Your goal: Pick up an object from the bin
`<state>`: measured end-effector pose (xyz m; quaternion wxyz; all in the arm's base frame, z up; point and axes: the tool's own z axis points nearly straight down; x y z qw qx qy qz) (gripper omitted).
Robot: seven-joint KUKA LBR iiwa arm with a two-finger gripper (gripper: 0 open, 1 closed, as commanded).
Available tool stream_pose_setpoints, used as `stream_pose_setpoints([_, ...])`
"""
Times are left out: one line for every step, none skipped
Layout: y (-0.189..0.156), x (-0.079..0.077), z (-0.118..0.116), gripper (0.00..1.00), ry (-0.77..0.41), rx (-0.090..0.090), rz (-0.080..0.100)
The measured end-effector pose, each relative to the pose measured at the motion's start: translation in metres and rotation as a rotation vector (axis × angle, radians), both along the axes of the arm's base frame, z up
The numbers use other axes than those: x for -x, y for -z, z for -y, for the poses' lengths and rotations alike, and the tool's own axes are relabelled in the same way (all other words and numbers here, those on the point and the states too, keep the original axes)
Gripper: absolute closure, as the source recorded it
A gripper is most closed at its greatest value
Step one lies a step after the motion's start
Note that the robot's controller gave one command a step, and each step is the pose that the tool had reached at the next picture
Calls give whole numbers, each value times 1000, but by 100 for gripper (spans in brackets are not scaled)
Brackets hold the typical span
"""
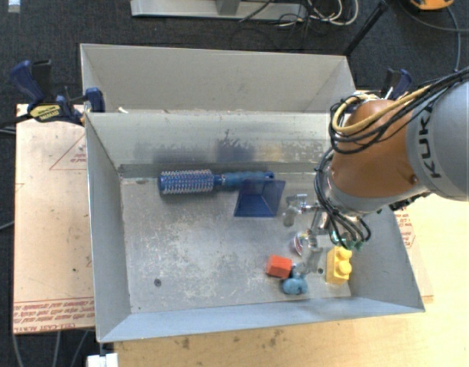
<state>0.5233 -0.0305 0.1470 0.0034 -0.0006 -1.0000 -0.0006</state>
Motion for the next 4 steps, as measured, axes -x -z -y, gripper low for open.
stream_pose_setpoints([67,-22,57,0,-703,-2,7])
stream_pose_setpoints([66,-22,56,100,-704,-3,9])
stream_pose_setpoints([-50,-23,11,100,-733,0,16])
stream_pose_setpoints([-190,-10,-5,100,-716,3,19])
